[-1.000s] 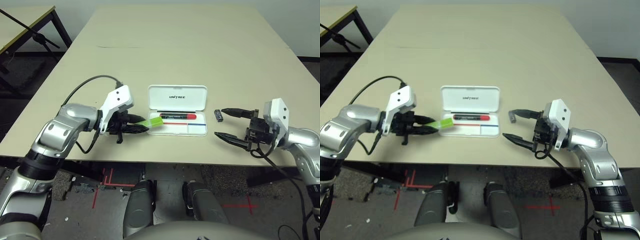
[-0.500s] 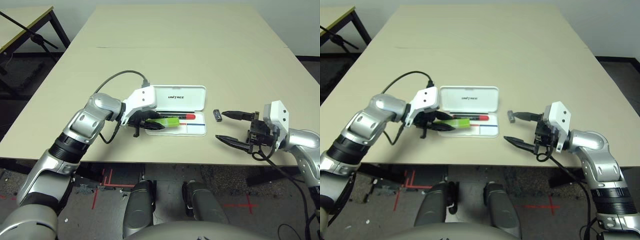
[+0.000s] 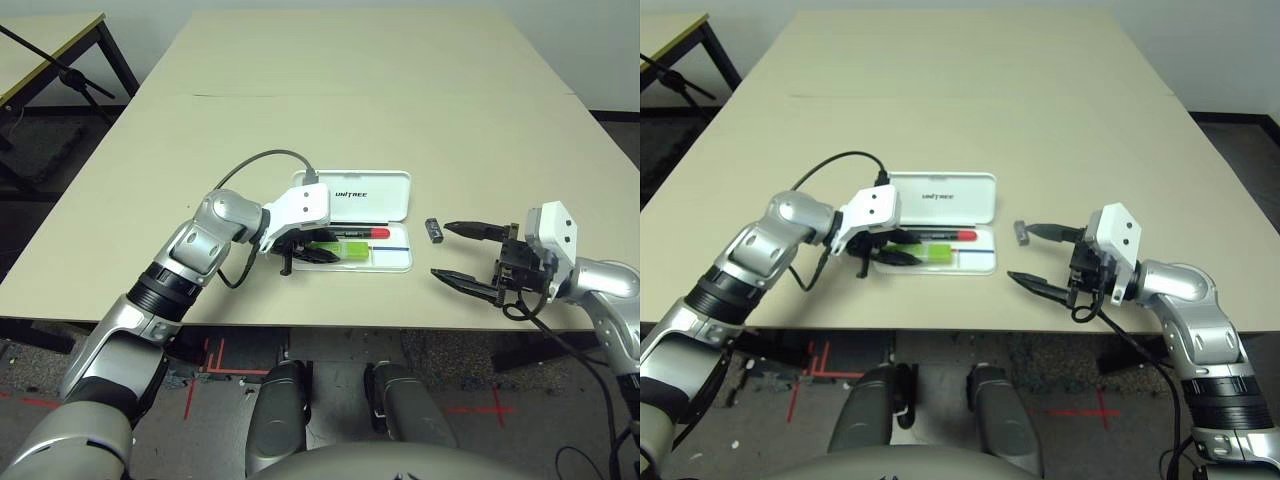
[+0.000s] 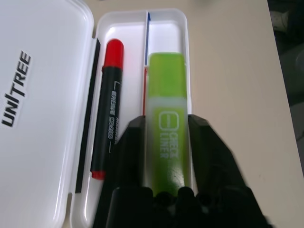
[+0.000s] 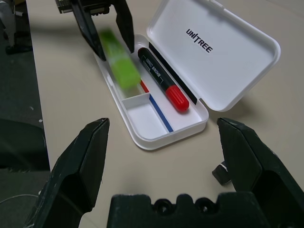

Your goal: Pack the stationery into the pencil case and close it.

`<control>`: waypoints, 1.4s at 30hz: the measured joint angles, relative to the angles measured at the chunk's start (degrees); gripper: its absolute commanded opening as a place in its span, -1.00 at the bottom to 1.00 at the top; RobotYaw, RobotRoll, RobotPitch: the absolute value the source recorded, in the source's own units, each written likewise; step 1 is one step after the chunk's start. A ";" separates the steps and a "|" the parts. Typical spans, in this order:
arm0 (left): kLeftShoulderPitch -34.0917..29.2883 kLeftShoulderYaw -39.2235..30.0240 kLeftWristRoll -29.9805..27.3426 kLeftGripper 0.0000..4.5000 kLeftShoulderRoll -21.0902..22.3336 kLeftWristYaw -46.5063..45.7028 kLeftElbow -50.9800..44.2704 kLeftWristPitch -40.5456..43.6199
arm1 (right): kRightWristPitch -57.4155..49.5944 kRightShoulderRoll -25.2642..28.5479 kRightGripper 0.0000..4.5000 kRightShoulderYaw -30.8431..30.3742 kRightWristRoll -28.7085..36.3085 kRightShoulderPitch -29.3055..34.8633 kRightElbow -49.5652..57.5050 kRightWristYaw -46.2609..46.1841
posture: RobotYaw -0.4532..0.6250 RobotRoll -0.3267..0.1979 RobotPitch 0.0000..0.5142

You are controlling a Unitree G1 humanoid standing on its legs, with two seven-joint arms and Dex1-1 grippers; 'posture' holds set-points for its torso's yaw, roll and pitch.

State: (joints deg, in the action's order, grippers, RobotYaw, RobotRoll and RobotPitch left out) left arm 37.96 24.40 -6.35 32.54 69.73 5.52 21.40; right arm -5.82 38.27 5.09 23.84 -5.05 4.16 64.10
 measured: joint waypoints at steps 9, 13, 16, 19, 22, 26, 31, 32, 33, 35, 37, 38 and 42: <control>-2.62 -6.23 -2.89 0.99 1.75 -0.19 -4.83 1.75 | 0.25 -0.82 1.00 -0.18 -0.55 -0.37 -0.07 -0.57 | -0.35 0.25 -0.52; -7.49 -13.26 -8.10 0.99 3.32 -0.55 -8.78 1.72 | 0.20 -1.79 1.00 -0.14 -0.63 -0.81 -0.21 -2.08 | -0.33 0.25 -0.52; -12.39 -18.60 -11.95 0.99 4.07 -0.64 -11.19 0.38 | 0.23 -3.02 1.00 -0.05 -0.99 -1.32 -1.12 -3.80 | -0.31 0.25 -0.52; -17.18 -22.04 -13.86 0.99 5.88 -0.72 -11.78 -1.10 | 0.01 -3.70 1.00 -0.06 -1.76 -1.66 -2.33 -5.92 | -0.28 0.25 -0.52; -19.71 -24.41 -14.05 0.99 7.08 -0.88 -11.78 -2.53 | -0.56 -4.81 1.00 -0.03 -2.05 -2.52 -2.60 -8.05 | -0.26 0.25 -0.52; -21.43 -25.59 -14.12 0.99 7.66 -1.06 -11.78 -4.27 | -2.35 -5.94 1.00 0.11 -2.08 -3.44 -2.61 -11.67 | -0.26 0.25 -0.51; -21.81 -25.65 -14.11 0.99 7.74 -1.92 -11.76 -5.20 | -7.75 -7.03 1.00 0.47 -1.72 -4.51 -1.96 -17.09 | -0.26 0.25 -0.51; -21.80 -25.63 -14.10 0.99 7.66 -2.13 -11.72 -5.54 | -9.62 -7.30 1.00 0.67 -1.30 -4.92 -1.16 -18.57 | -0.26 0.25 -0.51; -21.79 -25.60 -14.09 0.99 7.59 -2.31 -11.67 -5.76 | -11.58 -7.37 1.00 0.79 -1.20 -5.18 -0.22 -20.23 | -0.27 0.25 -0.50; -21.76 -25.53 -14.05 0.99 7.39 -2.50 -11.61 -6.09 | -15.71 -7.46 1.00 0.85 -1.41 -5.53 1.91 -24.13 | -0.27 0.25 -0.49; -21.62 -25.45 -14.00 0.99 7.32 -2.75 -11.50 -6.44 | -20.50 -7.94 1.00 0.83 -2.58 -5.55 4.54 -29.26 | -0.28 0.25 -0.48; -21.49 -25.42 -13.98 0.99 7.31 -2.81 -11.43 -6.53 | -22.66 -8.36 1.00 0.81 -3.22 -5.55 5.66 -31.74 | -0.28 0.25 -0.47; -20.99 -24.96 -13.97 0.99 7.28 -2.81 -11.38 -6.97 | -30.09 -12.63 1.00 0.28 -5.09 -5.08 10.21 -40.85 | -0.28 0.25 -0.47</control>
State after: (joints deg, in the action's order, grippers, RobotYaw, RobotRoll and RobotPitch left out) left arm 16.96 -0.56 -20.32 39.82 66.92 -5.87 14.43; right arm -35.90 25.65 5.38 18.76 -10.13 14.37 23.26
